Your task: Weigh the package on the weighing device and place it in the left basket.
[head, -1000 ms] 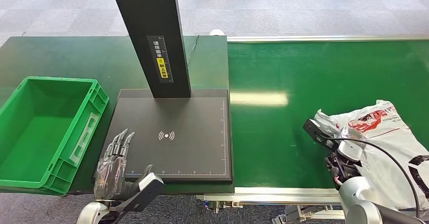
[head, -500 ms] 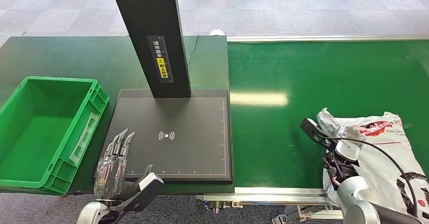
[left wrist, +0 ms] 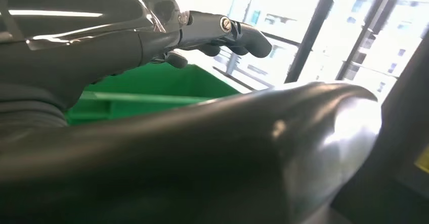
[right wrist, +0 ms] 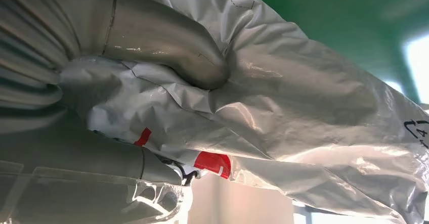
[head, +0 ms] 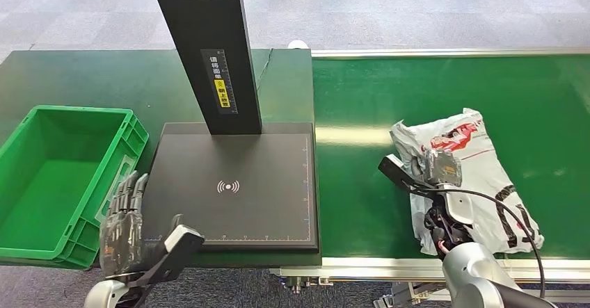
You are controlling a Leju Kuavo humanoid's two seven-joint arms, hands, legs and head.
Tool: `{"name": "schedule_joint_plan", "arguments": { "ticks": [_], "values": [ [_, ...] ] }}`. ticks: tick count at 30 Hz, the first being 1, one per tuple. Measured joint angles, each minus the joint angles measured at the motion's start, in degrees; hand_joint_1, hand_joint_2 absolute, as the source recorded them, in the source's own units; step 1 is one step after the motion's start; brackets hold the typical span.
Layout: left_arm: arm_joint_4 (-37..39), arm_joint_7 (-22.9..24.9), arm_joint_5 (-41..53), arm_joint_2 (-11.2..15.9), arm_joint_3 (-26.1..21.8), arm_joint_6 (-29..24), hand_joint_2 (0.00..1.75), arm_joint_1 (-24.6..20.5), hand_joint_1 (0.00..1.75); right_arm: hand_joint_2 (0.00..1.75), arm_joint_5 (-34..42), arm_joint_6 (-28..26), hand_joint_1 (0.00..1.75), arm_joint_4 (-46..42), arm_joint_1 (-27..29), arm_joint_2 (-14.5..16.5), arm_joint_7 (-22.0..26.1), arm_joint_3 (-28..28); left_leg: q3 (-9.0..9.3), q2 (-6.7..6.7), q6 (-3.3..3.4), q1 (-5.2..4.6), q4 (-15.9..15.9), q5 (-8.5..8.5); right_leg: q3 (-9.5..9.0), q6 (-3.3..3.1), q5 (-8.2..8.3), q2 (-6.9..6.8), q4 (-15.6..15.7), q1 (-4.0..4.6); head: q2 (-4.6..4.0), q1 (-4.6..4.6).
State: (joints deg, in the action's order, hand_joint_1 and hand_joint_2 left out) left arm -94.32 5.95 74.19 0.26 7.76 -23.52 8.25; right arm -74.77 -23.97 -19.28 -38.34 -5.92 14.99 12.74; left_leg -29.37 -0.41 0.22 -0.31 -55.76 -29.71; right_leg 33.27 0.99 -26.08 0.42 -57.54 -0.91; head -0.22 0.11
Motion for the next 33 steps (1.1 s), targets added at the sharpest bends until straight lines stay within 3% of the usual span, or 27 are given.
{"name": "schedule_joint_plan", "arguments": {
  "ticks": [4, 7, 13, 20, 27, 33],
  "values": [
    [-3.5, -0.7, -0.1, -0.5, -3.9, 0.3, 0.0, 2.8, 0.0, 1.75, 6.8, 3.5, 1.75, -6.1, 2.7, 2.6, 8.8, -1.9, -0.01, -0.04, 0.0, 0.02, 0.0, 0.0, 0.01, -0.01, -0.02, -0.02, 0.0, 0.0, 0.0, 0.0],
    [-4.9, -1.6, -1.0, -0.8, -5.4, 0.3, 0.0, 4.4, 0.0, 1.75, 13.0, 7.6, 1.75, -13.3, 6.2, 3.7, 11.8, -6.2, -0.02, -0.04, 0.0, 0.02, 0.0, 0.0, 0.0, -0.01, -0.03, -0.03, 0.0, -0.01, 0.0, 0.02],
    [-5.4, -2.4, -2.2, -1.1, -6.4, 1.9, 0.0, 4.8, 0.0, 1.75, 23.7, 18.7, 1.75, -30.5, 14.1, 3.6, 13.2, -18.3, 0.01, 0.0, 0.0, -0.01, 0.0, -0.02, 0.03, -0.01, -0.03, 0.0, 0.0, -0.03, 0.0, 0.01],
    [-5.4, -2.5, -2.0, -1.6, -6.4, 3.4, 0.0, 4.0, 0.0, 1.75, 32.1, 27.2, 1.75, -44.7, 18.9, 1.9, 16.2, -26.2, 0.01, -0.02, -0.01, -0.01, 0.0, -0.01, 0.01, -0.01, -0.03, 0.0, 0.0, -0.01, 0.0, 0.01],
    [-4.9, -2.9, -1.9, -2.2, -6.4, 4.4, 0.0, 2.9, 0.0, 1.75, 39.0, 35.2, 1.75, -55.0, 20.9, -0.3, 20.0, -32.6, 0.0, 0.0, -0.01, -0.01, 0.0, -0.01, 0.01, -0.01, -0.03, 0.0, 0.0, -0.02, 0.0, 0.02],
    [-2.5, -3.2, -3.8, -2.0, -6.2, 4.4, 0.0, 0.5, 0.0, 1.75, 45.9, 42.0, 1.75, -59.6, 18.3, -1.0, 21.2, -38.1, 0.03, 0.01, -0.02, -0.01, 0.0, 0.01, -0.02, -0.02, -0.02, 0.01, 0.0, -0.01, 0.0, 0.0]
  ]
}}
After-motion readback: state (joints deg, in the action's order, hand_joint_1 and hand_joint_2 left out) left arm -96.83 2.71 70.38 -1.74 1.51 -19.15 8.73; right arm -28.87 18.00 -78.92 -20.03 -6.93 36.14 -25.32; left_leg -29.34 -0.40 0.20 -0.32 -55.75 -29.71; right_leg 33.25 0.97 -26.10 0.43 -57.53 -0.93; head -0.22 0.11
